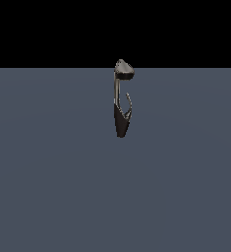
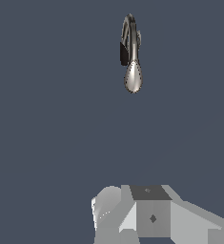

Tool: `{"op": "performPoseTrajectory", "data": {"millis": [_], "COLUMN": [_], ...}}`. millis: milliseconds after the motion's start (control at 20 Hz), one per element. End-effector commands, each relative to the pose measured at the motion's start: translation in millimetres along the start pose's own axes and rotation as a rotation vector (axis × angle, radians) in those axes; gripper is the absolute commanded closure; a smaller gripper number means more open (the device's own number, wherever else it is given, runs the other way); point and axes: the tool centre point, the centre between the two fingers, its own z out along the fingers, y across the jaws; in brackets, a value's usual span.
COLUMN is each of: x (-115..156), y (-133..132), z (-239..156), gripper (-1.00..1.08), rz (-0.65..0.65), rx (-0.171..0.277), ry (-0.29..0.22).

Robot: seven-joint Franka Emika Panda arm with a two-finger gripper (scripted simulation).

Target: Turn on the faucet by rotating a designated handle.

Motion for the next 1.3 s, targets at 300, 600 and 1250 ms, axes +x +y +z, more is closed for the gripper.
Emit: {"op": "performPoseTrajectory", "data": {"millis": [300, 600, 1250], "x": [7.4, 10.1, 39.9], "y": [-3.7, -5.4, -9.2], "z": [-1.2, -1.8, 2.0], "gripper": [1.08, 1.08, 1.08], "rz": [-0.031, -0.048, 0.047], "rx": [-0.013, -0.021, 0.042], "ry": [0.006, 0.009, -0.023]}}
